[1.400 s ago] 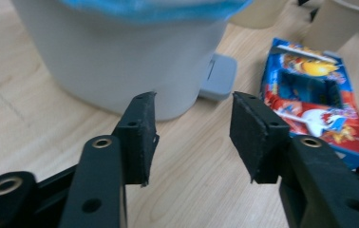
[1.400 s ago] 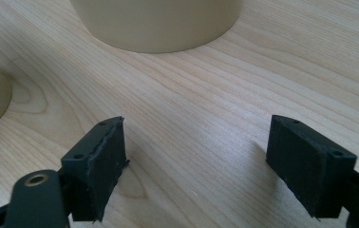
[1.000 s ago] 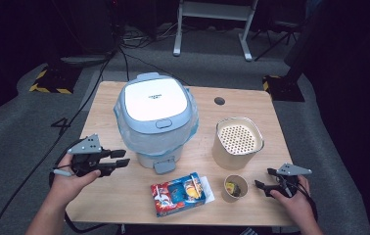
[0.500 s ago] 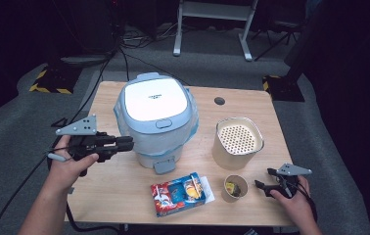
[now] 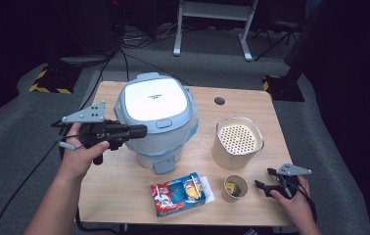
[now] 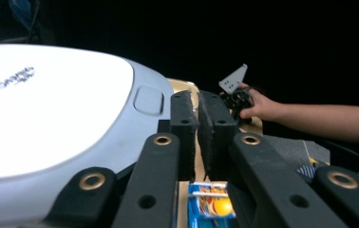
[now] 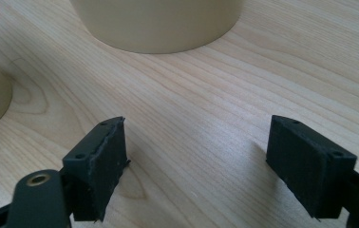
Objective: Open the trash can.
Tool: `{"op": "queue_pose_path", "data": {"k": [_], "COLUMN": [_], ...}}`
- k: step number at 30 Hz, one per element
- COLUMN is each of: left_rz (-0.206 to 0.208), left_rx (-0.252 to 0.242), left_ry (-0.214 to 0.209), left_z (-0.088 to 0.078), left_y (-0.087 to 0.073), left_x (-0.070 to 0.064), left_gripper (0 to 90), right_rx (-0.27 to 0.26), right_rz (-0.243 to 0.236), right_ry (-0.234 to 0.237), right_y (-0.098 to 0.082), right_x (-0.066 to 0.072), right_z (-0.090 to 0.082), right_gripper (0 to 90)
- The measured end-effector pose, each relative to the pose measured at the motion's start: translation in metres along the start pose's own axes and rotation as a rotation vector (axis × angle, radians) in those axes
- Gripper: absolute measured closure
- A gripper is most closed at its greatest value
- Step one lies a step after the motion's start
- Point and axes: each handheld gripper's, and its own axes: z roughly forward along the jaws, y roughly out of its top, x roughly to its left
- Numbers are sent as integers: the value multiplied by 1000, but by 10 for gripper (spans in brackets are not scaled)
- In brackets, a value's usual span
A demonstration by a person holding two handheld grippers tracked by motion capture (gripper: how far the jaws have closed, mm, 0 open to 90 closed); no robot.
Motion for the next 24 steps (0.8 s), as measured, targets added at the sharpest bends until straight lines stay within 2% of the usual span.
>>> {"op": "queue_pose_path", "data": {"k": [1, 2, 3, 7, 16, 20, 24], "left_rz": [0, 0, 1, -4, -9, -3, 22], "left_rx": [0, 0, 1, 0, 42, 65, 83], "left_ry": [20, 20, 47, 51, 75, 89, 103], "left_z": [3, 3, 7, 14, 33, 40, 46], "left_y": [3, 3, 6, 10, 10, 11, 12], "left_x": [1, 1, 1, 3, 8, 10, 8], "left_gripper": [871, 876, 882, 894, 897, 897, 887], "right_rx": [0, 0, 0, 0, 0, 0, 0], "right_rz": [1, 1, 0, 0, 0, 0, 0], "right_ry": [-1, -1, 0, 0, 0, 0, 0], "right_y": [0, 0, 0, 0, 0, 0, 0], "right_x": [0, 0, 0, 0, 0, 0, 0], "right_z": [0, 0, 0, 0, 0, 0, 0], "right_gripper": [215, 215, 215, 215, 215, 215, 215]}}
